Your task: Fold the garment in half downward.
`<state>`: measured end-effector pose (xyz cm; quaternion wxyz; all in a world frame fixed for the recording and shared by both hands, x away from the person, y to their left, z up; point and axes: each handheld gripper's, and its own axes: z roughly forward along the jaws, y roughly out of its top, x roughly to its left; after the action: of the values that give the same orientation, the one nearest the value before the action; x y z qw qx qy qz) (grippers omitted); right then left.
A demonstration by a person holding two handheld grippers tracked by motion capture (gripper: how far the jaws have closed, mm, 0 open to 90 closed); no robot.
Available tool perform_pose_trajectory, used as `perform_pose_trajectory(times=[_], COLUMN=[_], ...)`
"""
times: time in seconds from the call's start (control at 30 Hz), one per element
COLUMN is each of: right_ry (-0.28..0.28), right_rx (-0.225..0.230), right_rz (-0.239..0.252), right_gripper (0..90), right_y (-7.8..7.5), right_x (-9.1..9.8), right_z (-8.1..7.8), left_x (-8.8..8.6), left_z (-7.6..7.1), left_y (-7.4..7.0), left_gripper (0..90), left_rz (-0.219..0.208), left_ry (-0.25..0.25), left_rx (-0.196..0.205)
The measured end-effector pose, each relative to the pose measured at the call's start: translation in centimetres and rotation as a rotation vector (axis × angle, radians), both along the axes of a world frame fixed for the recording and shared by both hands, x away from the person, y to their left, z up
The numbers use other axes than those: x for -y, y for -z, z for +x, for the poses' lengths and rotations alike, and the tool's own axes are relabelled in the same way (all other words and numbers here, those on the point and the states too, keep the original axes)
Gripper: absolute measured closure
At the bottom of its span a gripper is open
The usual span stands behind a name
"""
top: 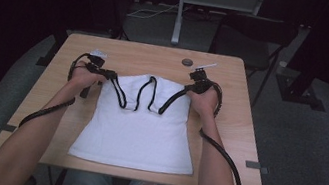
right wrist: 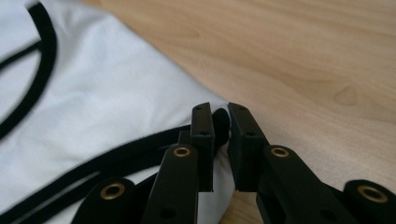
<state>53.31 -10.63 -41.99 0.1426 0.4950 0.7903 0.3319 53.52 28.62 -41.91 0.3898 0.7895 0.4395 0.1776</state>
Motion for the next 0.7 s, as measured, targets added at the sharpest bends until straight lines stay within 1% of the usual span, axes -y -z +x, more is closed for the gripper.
perform_pose_trajectory(times=[0.1, 0.2, 0.27, 0.33, 0.37, 0.43, 0.5, 0.6, 0.7], right_ry=[-0.002, 0.001, 0.005, 0.009, 0.009, 0.010, 0.013, 0.017, 0.020], right_rx=[0.008, 0.030, 0.044, 0.056, 0.056, 0.069, 0.074, 0.107, 0.133], right_rz=[0.015, 0.028, 0.044, 0.057, 0.057, 0.071, 0.076, 0.096, 0.111], right_gripper=[81.9, 81.9, 81.9, 81.9, 81.9, 81.9, 81.9, 81.9, 81.9], right_y=[-0.7, -1.5, -2.2, -2.8, -2.8, -3.5, -3.9, -5.1, -5.9], right_x=[0.2, 0.4, 0.7, 0.8, 0.8, 1.0, 1.0, 1.1, 1.2], right_z=[0.0, 0.0, 0.0, 0.0, 0.0, 0.0, 0.0, -0.1, -0.3], left_x=[0.0, 0.1, 0.2, 0.3, 0.3, 0.3, 0.2, 0.1, -0.1], left_z=[0.1, 0.1, 0.0, 0.1, 0.1, 0.2, 0.3, 0.1, -0.1], left_y=[-0.9, -2.1, -2.9, -3.7, -3.7, -4.3, -4.8, -5.8, -6.2], left_gripper=[80.6, 80.8, 81.2, 81.5, 81.5, 81.5, 81.5, 81.6, 81.5], left_rz=[-0.006, -0.015, -0.039, -0.044, -0.044, -0.041, -0.050, -0.067, -0.085], left_ry=[-0.008, -0.007, -0.006, -0.007, -0.007, -0.009, -0.013, -0.016, -0.020], left_rx=[0.013, 0.042, 0.055, 0.062, 0.062, 0.070, 0.079, 0.107, 0.124])
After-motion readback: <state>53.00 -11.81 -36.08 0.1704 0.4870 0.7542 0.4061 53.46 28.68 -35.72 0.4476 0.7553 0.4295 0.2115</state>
